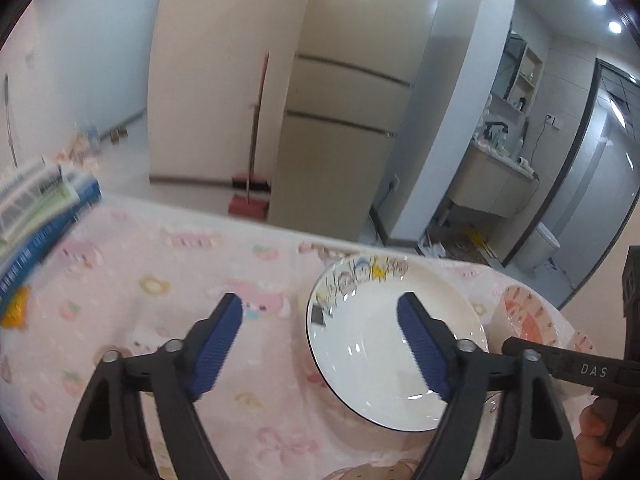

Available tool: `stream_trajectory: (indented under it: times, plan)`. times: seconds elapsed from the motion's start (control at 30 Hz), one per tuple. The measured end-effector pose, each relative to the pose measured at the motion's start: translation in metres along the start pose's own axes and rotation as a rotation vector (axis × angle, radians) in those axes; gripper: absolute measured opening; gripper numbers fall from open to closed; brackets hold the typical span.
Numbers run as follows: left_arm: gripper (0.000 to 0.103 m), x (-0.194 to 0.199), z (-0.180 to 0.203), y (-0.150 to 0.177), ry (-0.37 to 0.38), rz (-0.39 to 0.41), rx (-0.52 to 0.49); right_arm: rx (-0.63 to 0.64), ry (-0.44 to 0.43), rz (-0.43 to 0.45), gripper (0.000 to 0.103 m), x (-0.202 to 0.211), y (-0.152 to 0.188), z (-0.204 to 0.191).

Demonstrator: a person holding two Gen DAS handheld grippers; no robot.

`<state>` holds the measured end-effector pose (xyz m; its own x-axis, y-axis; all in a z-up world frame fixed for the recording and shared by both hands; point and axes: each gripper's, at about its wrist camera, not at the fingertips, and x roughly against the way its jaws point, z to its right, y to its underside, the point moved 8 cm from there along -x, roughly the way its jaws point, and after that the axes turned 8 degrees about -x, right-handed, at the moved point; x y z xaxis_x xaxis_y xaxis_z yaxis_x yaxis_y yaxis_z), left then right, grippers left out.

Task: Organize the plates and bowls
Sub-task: 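Move both tools to the other cartoon-rim plate and grip its rim, then lift the cartoon-rim plate with both tools and carry it toward the stack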

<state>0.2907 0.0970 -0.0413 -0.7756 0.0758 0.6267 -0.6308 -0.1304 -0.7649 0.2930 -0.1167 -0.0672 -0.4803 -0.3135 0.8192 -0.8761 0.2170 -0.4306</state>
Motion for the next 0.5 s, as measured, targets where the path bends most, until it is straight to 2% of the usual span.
stream_trajectory:
  times: [0.1,0.17,0.3,0.37,0.5]
  plan:
    - [0.062,-0.018,-0.008,0.013,0.032,-0.061,0.049,0.003,-0.014,-0.033,0.054,-0.009,0.005,0.000]
    - [0.045,-0.029,-0.011,0.020,0.068,-0.106,0.088,0.001,-0.008,-0.038,0.052,-0.013,0.006,0.002]
    - [0.041,-0.046,-0.015,0.032,0.100,-0.156,0.139,-0.012,-0.004,-0.066,0.034,-0.024,0.012,0.003]
    - [0.036,-0.050,-0.014,0.036,0.112,-0.164,0.143,-0.032,-0.006,-0.085,0.032,-0.030,0.014,0.004]
    - [0.035,-0.059,-0.010,0.043,0.159,-0.179,0.164,-0.057,-0.009,-0.068,0.030,-0.031,0.010,0.007]
